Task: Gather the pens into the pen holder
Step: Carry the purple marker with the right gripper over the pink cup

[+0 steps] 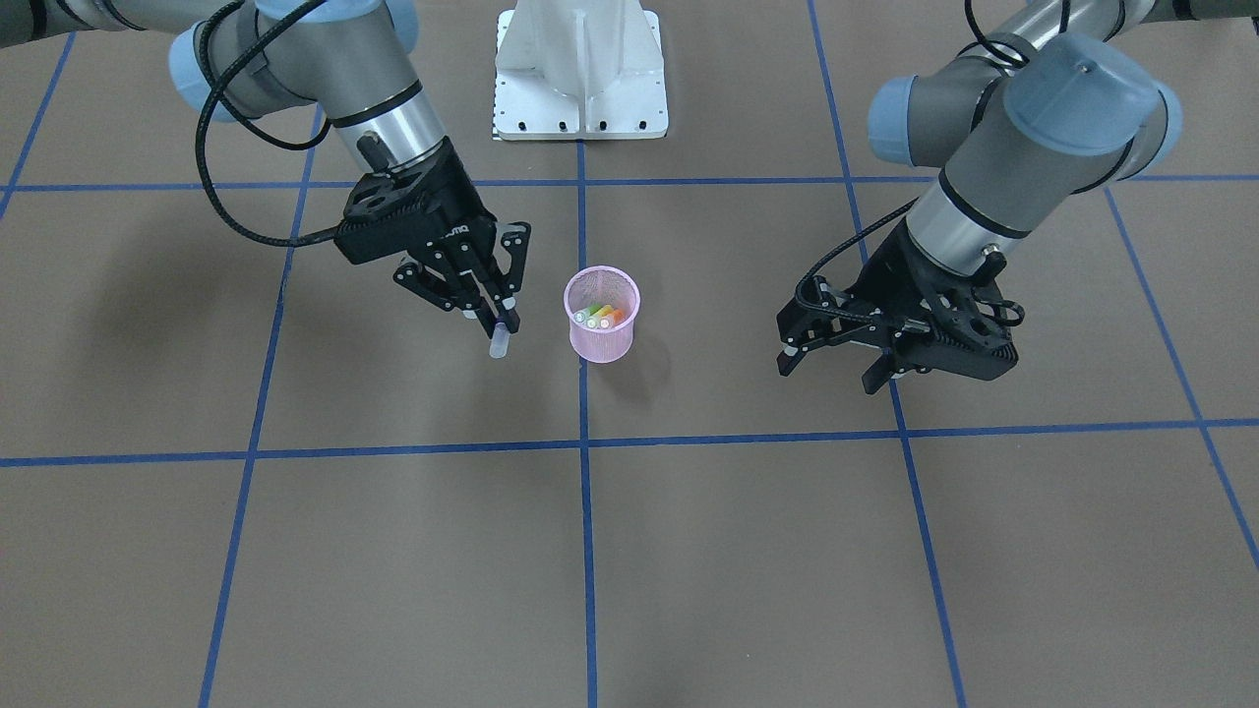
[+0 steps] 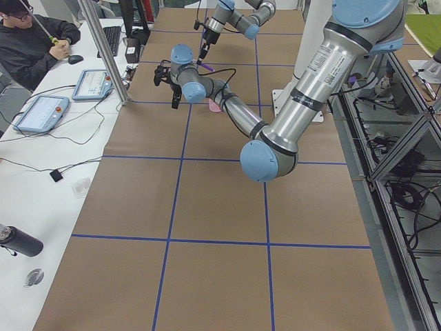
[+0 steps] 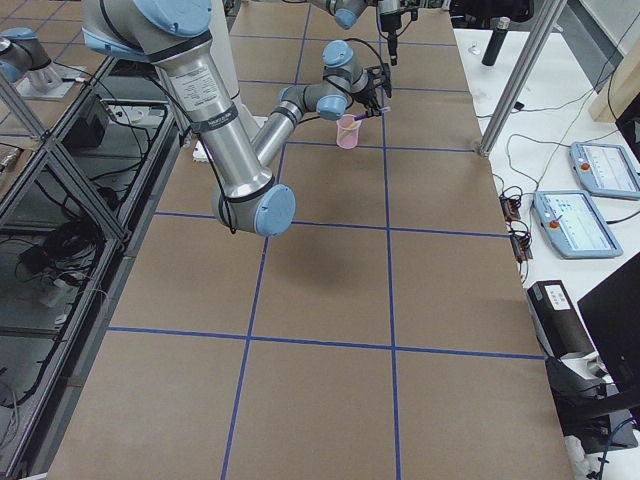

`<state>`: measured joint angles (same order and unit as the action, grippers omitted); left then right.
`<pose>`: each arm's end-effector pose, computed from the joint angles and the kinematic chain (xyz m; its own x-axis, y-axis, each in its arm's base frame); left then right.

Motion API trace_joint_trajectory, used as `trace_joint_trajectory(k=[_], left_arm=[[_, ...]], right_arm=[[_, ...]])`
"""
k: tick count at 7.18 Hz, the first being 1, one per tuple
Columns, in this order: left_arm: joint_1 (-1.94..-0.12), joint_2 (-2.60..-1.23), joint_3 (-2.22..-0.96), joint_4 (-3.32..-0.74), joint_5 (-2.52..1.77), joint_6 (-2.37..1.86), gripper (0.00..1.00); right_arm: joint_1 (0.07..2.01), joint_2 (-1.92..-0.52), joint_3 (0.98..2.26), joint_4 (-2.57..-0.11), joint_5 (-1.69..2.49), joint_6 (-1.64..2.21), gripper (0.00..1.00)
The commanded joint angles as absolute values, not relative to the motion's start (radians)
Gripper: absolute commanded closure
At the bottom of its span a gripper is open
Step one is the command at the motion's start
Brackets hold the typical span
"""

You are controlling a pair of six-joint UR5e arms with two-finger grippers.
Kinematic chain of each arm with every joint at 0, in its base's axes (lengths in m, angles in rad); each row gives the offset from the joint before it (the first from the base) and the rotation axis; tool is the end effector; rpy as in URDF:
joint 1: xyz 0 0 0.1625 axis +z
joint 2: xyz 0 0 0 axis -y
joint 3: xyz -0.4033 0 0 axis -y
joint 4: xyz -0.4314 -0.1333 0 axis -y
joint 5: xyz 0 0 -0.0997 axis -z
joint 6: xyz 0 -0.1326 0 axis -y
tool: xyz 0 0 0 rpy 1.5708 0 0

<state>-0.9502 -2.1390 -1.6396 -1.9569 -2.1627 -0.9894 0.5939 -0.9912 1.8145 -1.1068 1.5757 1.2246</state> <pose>0.3644 -0.6118 0.2180 0.4717 0.1238 -0.8730 0.1664 0.9598 0.2261 -0.4805 -0.4845 0.1249 0.4066 -0.1349 0.9036 -0.4441 0.8352 0.3245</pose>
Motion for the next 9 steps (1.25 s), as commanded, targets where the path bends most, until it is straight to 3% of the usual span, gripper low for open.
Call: trace_joint_trajectory(k=[1, 9], left_arm=[[-0.968, -2.137, -1.615, -1.957, -2.166, -0.983, 0.01], [-0.973, -2.097, -1.589, -1.968, -2.169, -0.965, 0.01]], right_arm=[[0.487, -0.997, 1.803, -0.935, 1.39, 1.105, 1.0], [0.375, -0.934, 1.661, -0.911, 1.257, 0.943, 1.0]])
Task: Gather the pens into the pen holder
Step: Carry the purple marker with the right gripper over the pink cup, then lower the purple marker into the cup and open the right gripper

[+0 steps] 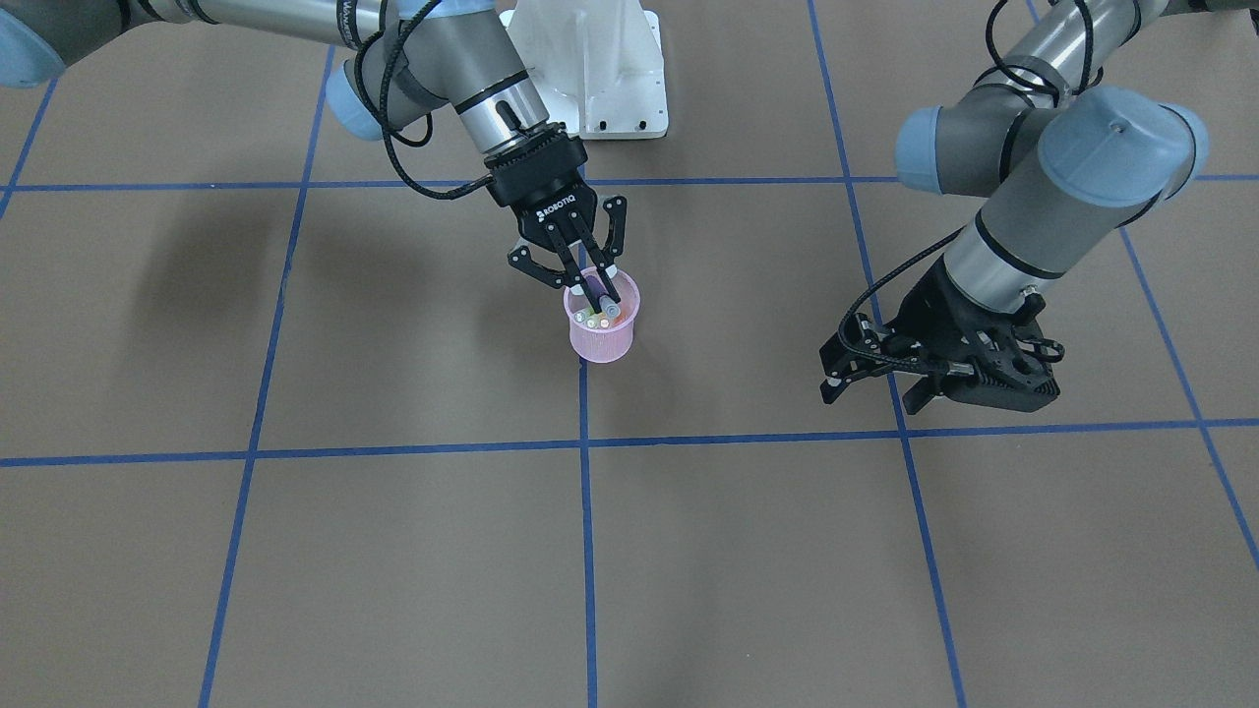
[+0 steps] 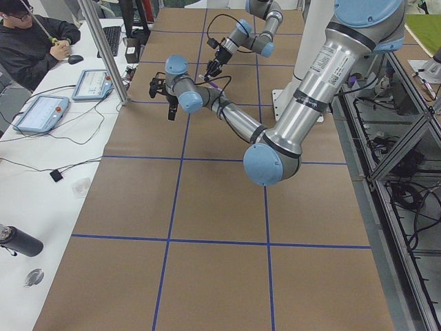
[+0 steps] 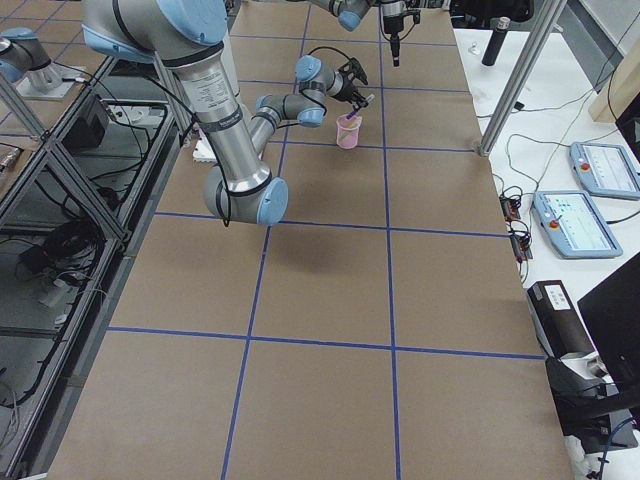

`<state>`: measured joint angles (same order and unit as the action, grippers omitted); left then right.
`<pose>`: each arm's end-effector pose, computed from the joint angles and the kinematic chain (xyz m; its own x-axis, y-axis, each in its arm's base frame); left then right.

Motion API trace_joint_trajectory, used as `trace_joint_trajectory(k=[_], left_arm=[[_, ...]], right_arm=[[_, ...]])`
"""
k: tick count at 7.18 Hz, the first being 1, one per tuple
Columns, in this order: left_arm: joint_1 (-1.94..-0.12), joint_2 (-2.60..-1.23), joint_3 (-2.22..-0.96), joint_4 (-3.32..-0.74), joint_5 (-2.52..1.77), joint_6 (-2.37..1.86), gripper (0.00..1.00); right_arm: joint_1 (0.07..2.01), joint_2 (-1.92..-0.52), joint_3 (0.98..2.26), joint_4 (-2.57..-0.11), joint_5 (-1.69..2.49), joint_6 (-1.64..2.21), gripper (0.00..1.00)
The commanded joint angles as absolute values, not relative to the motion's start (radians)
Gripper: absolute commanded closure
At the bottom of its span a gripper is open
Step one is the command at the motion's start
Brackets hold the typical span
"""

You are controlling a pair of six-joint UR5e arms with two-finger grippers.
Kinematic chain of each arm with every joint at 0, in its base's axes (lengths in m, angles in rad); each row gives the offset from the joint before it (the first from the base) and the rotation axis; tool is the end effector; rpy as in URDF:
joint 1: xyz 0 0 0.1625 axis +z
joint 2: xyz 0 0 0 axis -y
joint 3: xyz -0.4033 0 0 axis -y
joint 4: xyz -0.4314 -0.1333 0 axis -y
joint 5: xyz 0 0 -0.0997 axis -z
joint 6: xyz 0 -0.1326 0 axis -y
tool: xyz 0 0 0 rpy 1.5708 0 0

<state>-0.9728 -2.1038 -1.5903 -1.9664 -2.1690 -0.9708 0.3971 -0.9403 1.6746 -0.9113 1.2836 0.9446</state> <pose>0.3565 -0.6275 0.2664 0.5112 0.0783 -0.8559 0.1657 0.9682 0.1876 -0.5801 -0.4286 0.1234 0.4996 -0.3999 0.7684 -0.4137 0.6691 0.6173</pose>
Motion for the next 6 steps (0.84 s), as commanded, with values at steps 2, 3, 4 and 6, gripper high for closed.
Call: trace_joint_trajectory(k=[2, 3, 4, 6], left_arm=[[-0.973, -2.095, -1.585, -1.967, -2.169, -0.959, 0.01], [-0.973, -2.097, -1.583, -1.967, -2.168, -0.959, 0.01], [-0.973, -2.095, -1.582, -1.967, -2.168, -0.957, 0.01], [-0.973, -2.094, -1.58, -1.968, -2.168, -0.957, 0.01]], right_arm=[[0.357, -0.936, 1.649, -0.913, 1.238, 0.943, 1.0], [0.356, -0.934, 1.649, -0.911, 1.236, 0.943, 1.0], [0.351, -0.927, 1.649, -0.899, 1.217, 0.945, 0.33], [0.342, -0.927, 1.663, -0.894, 1.175, 0.953, 0.0]])
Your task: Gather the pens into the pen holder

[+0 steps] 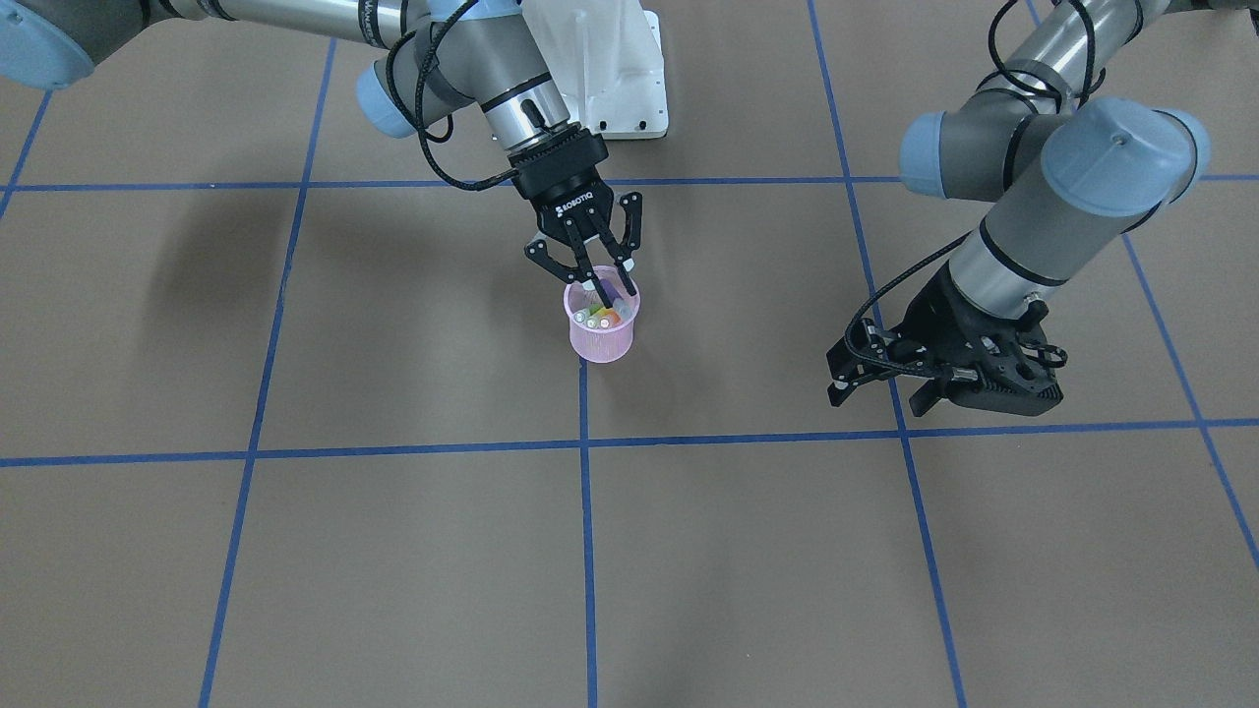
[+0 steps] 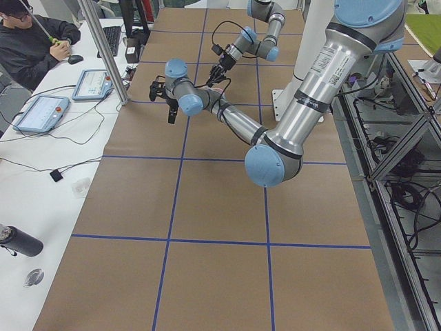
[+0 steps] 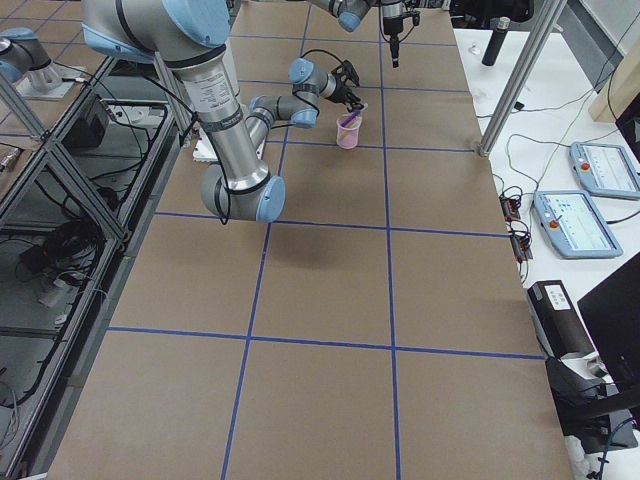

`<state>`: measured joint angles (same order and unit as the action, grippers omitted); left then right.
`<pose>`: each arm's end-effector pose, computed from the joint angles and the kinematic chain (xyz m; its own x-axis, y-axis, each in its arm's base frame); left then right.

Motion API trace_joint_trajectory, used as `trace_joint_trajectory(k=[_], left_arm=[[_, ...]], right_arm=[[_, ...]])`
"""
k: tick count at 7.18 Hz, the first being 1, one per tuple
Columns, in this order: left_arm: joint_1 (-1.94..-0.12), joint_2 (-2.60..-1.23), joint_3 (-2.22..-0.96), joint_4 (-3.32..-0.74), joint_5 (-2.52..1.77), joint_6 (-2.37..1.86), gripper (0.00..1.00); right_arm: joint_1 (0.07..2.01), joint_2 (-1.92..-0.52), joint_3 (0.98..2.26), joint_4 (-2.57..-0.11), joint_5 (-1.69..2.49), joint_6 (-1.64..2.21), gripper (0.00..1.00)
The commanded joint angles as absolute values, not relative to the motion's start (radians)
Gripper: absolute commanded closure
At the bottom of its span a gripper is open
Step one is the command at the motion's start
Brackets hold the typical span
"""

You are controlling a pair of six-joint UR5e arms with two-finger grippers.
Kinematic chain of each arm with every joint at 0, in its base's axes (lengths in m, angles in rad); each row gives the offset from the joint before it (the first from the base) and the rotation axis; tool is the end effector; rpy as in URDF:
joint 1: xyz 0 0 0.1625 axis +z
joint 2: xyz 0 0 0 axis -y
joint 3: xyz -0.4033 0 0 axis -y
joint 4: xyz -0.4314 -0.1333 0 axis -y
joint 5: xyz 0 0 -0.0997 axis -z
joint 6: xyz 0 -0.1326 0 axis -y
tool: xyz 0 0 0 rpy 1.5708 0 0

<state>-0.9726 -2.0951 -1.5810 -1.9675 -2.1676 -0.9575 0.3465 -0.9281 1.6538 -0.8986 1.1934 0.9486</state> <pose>0.3573 -0.6286 0.2773 0.5221 0.0792 -0.8492 0.1578 0.9695 0.1875 -0.5994 -0.4101 0.1220 0.5145 -0.3903 0.7635 -0.4397 0.6444 0.6256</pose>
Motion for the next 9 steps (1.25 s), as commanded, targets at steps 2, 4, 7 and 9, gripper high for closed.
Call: trace_joint_trajectory(k=[2, 4, 7, 9], left_arm=[[-0.994, -2.092, -1.578, -1.959, -2.171, -0.918, 0.01], [-1.108, -2.037, -1.553, -1.936, -2.276, -0.736, 0.01], [-1.293, -1.992, -1.519, -1.583, -2.209, -0.228, 0.01], [-1.451, -1.951, -1.444, -1.611, -2.203, -0.092, 0.0]], right_arm=[[0.347, -0.931, 1.742, -0.999, 1.242, 0.954, 0.0], [0.414, -0.942, 1.918, -1.459, 1.366, 0.956, 0.0], [0.651, -1.012, 1.974, -1.924, 1.62, 0.939, 0.0], [0.985, -1.142, 1.938, -1.919, 1.939, 0.705, 0.0]])
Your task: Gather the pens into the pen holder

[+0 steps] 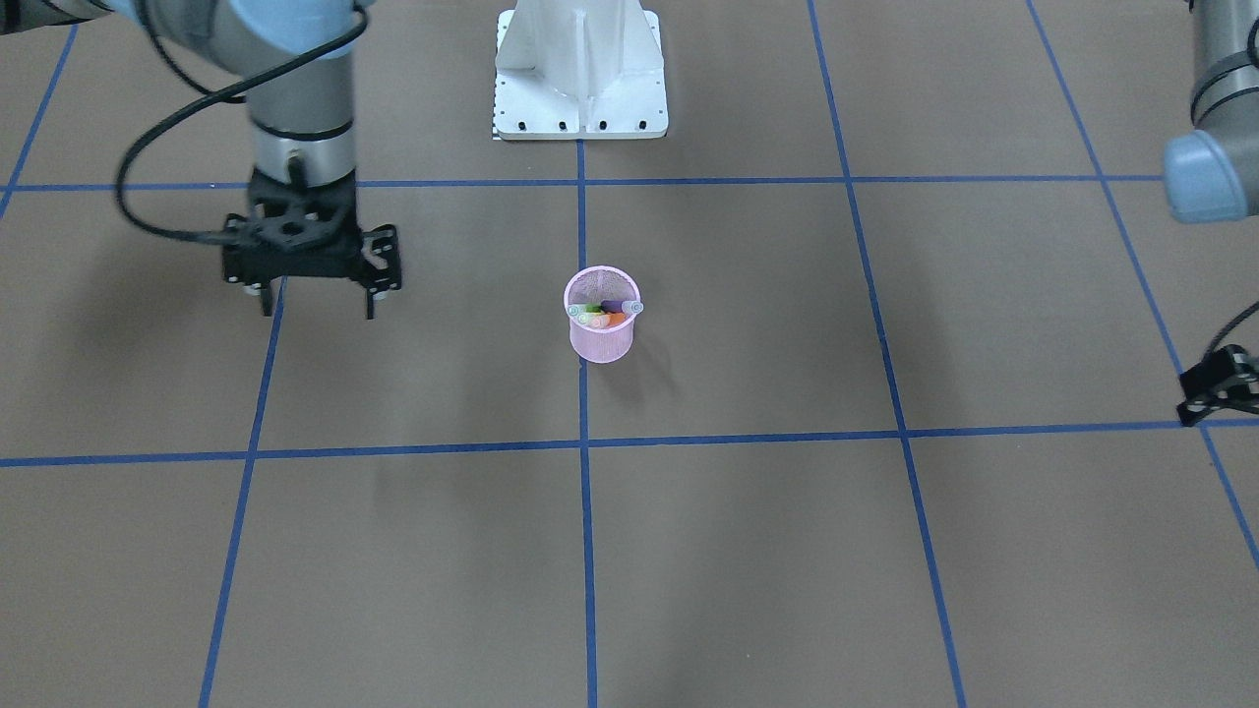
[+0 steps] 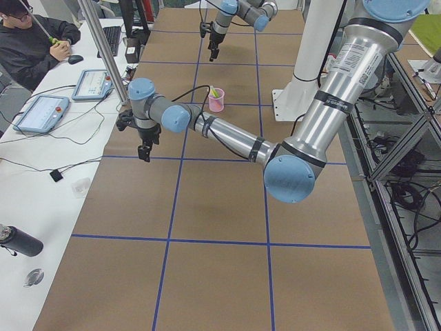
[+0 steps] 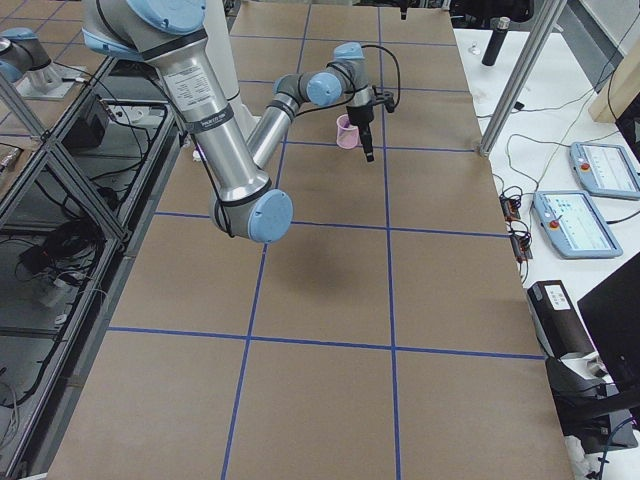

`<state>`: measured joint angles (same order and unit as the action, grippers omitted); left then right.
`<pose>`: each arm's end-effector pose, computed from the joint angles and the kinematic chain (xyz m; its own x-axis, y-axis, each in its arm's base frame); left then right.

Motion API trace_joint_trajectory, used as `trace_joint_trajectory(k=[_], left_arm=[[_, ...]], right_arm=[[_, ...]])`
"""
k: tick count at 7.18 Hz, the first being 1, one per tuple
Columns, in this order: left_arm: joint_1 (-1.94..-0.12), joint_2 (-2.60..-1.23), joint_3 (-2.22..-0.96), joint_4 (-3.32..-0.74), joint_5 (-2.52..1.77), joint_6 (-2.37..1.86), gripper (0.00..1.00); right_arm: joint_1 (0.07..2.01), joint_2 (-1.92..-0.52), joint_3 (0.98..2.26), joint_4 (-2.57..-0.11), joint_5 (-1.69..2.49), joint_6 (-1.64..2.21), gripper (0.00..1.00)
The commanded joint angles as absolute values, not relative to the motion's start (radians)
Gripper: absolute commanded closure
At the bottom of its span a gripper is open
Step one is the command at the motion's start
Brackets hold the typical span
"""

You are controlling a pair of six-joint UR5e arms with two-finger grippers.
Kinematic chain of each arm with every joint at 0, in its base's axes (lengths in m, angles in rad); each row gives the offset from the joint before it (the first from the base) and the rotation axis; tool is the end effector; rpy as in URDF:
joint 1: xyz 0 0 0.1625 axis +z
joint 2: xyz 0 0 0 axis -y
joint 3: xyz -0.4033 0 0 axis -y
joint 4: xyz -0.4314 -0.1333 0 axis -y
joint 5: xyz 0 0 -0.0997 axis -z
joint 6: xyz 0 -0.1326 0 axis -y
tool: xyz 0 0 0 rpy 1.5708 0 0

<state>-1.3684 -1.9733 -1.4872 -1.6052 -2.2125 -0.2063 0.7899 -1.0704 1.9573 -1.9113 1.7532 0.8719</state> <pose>0.0875 -0.6945 0.4635 0.7660 0.1679 -0.6206 -0.0324 0.9741 0.2236 -0.3581 -0.5166 0.2416 0.8671 -0.0239 0.4975 -0.0970 0.9716 0.2157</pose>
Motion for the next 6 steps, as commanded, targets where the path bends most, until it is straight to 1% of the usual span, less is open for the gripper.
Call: trace_joint_trajectory(k=[1, 2, 3, 4, 5, 6], left_arm=[[-1.501, -1.895, -1.428, -1.638, -2.207, 0.077, 0.0], [-1.518, -1.853, -1.418, -1.643, -2.21, 0.099, 0.0], [-1.523, -1.804, -1.416, -1.684, -2.214, 0.1, 0.0], [-1.52, -1.766, -1.39, -1.803, -2.21, 0.098, 0.0], [-1.52, -1.722, -1.335, -1.953, -2.212, 0.1, 0.0], [-1.52, -1.677, -1.312, -2.055, -2.212, 0.1, 0.0]], right_arm=[[1.111, -1.229, 1.933, -1.919, 2.03, 0.495, 0.0], [1.214, -1.317, 1.916, -1.917, 2.066, 0.327, 0.0], [1.256, -1.381, 1.899, -1.895, 2.11, 0.202, 0.0], [1.299, -1.432, 1.869, -1.823, 2.114, 0.189, 0.0], [1.343, -1.443, 1.803, -1.759, 2.152, 0.189, 0.0], [1.392, -1.445, 1.687, -1.656, 2.224, 0.187, 0.0]])
